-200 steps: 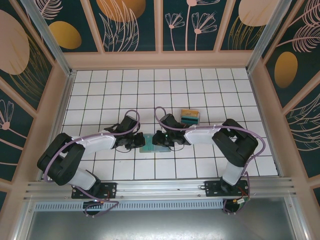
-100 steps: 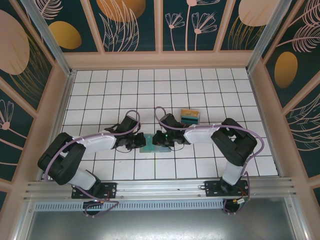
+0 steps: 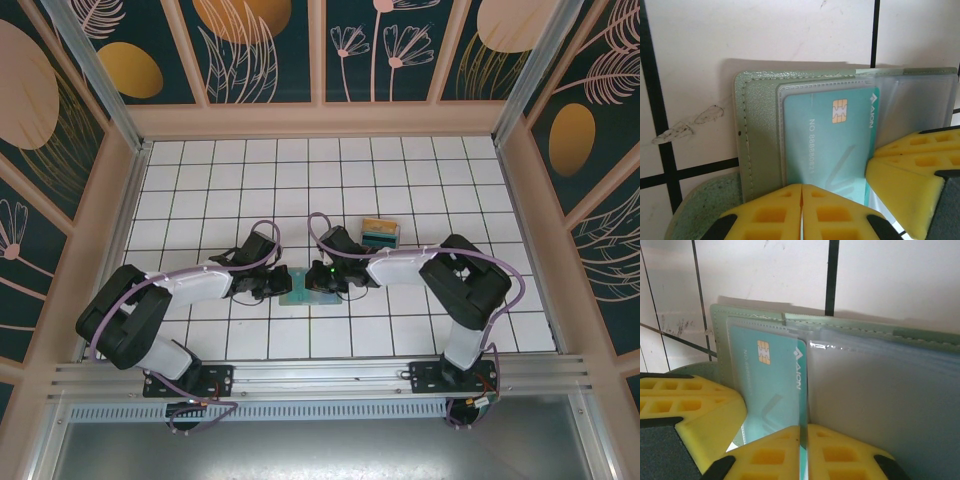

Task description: Take the credit cards out of the card holder

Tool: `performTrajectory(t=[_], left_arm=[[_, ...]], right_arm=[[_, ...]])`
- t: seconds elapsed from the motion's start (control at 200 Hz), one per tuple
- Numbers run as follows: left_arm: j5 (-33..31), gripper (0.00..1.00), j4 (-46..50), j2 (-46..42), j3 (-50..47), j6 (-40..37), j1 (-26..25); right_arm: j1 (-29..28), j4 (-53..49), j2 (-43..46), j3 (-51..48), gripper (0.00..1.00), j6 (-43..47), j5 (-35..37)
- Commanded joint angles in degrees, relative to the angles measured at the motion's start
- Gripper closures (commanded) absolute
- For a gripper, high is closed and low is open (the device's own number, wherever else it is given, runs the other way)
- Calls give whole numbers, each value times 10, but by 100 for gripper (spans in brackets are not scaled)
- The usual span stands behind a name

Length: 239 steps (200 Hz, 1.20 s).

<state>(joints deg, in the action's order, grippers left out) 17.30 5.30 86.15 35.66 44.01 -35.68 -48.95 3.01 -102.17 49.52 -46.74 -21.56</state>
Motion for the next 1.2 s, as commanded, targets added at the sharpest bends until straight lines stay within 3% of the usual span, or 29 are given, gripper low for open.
performTrajectory(t=[0.0,0.29,0.626,0.676,0.886,1.191], left_arm=[[6,90,0,12,-6,6,-7],[-34,92,31,-2,-1,3,-7],[-34,92,31,-3,0,0,-7],[-29,92,29,-3,1,-1,-7],[-25,92,25,-7,0,0,-7],[-24,92,23,-10,-4,4,-7]], right_arm=[[-1,6,-9,10,98,3,-18],[17,1,31,-19,100,-2,-2],[24,-9,49,-25,100,4,-3],[24,-8,48,-21,93,4,-4],[18,-2,40,0,81,8,-17],[9,6,3,16,79,9,-36]])
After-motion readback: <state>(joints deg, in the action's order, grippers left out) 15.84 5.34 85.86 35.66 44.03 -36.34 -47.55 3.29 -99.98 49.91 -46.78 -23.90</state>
